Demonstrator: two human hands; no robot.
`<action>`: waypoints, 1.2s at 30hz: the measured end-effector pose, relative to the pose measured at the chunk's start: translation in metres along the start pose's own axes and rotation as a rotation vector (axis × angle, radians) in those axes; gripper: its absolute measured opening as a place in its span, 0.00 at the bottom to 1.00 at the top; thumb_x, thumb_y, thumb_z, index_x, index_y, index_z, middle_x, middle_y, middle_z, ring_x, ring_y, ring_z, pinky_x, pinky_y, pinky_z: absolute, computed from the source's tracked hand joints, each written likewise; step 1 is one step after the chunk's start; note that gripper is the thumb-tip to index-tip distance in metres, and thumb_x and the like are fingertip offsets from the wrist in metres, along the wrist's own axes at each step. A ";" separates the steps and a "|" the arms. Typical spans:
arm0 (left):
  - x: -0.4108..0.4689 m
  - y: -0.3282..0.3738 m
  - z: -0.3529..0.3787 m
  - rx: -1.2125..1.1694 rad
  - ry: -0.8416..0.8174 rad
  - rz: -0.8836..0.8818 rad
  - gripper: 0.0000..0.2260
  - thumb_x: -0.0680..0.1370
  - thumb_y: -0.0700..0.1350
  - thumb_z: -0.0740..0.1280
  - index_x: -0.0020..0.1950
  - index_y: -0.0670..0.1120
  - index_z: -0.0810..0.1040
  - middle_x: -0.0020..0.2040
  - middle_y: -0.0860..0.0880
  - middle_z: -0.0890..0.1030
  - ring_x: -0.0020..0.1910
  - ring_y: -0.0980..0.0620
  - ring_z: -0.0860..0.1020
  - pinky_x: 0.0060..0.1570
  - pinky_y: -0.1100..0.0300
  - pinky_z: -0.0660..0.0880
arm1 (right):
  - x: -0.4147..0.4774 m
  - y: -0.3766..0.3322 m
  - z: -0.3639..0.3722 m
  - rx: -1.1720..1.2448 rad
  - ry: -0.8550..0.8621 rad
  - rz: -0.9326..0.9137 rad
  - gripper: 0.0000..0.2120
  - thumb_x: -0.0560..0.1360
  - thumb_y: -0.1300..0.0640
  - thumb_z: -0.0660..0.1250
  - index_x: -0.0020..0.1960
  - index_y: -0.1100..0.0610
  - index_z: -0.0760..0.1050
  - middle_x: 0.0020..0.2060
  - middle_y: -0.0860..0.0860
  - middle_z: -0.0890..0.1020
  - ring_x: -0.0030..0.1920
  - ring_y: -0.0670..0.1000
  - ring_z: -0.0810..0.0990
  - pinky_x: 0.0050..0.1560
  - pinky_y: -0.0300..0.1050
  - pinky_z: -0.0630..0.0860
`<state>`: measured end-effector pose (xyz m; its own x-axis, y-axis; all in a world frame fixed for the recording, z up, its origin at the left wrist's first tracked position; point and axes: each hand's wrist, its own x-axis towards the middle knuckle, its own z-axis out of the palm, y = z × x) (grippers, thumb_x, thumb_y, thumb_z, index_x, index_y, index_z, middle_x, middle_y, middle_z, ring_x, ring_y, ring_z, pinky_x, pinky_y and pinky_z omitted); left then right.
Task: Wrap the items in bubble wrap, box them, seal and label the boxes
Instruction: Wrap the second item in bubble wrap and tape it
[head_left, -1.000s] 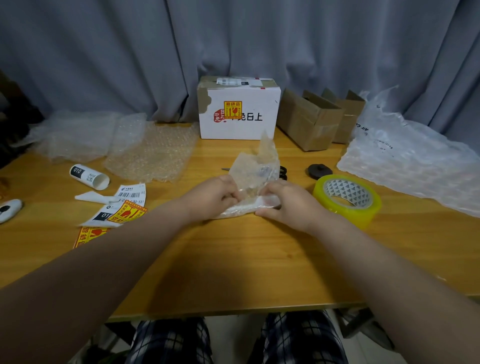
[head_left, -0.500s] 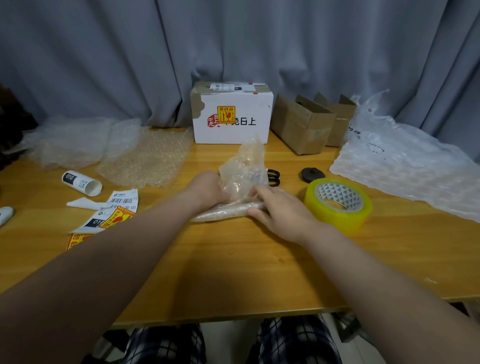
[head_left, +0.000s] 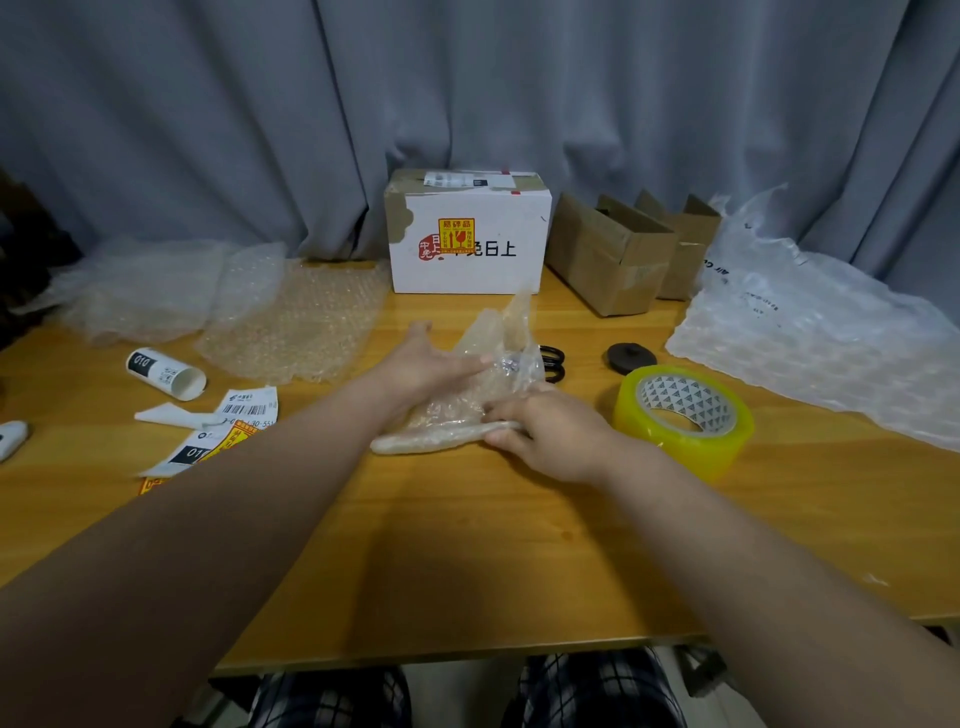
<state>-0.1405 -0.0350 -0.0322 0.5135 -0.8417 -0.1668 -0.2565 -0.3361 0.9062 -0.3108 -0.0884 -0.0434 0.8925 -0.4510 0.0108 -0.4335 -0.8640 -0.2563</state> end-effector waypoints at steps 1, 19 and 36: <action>0.000 0.005 0.001 0.054 -0.038 -0.014 0.52 0.65 0.60 0.75 0.77 0.45 0.47 0.70 0.46 0.69 0.68 0.46 0.68 0.61 0.55 0.66 | -0.001 0.000 0.000 -0.002 -0.007 0.001 0.17 0.80 0.45 0.59 0.65 0.48 0.74 0.61 0.49 0.78 0.63 0.51 0.69 0.60 0.48 0.70; 0.012 0.020 -0.016 0.115 -0.007 0.091 0.11 0.69 0.44 0.76 0.48 0.40 0.82 0.38 0.49 0.82 0.29 0.60 0.79 0.25 0.73 0.71 | -0.002 0.004 -0.009 0.160 -0.101 -0.072 0.13 0.79 0.47 0.62 0.62 0.47 0.75 0.57 0.46 0.75 0.58 0.49 0.73 0.60 0.50 0.71; -0.059 -0.023 0.001 0.828 -0.070 0.328 0.18 0.74 0.53 0.70 0.57 0.48 0.70 0.47 0.53 0.73 0.45 0.53 0.72 0.41 0.60 0.66 | 0.027 0.001 -0.004 0.570 -0.048 0.115 0.08 0.77 0.51 0.65 0.54 0.49 0.68 0.49 0.46 0.73 0.48 0.46 0.73 0.48 0.41 0.70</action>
<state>-0.1656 0.0221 -0.0433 0.2665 -0.9638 0.0035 -0.9047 -0.2489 0.3457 -0.2871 -0.1023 -0.0394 0.8544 -0.5121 -0.0885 -0.4039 -0.5471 -0.7332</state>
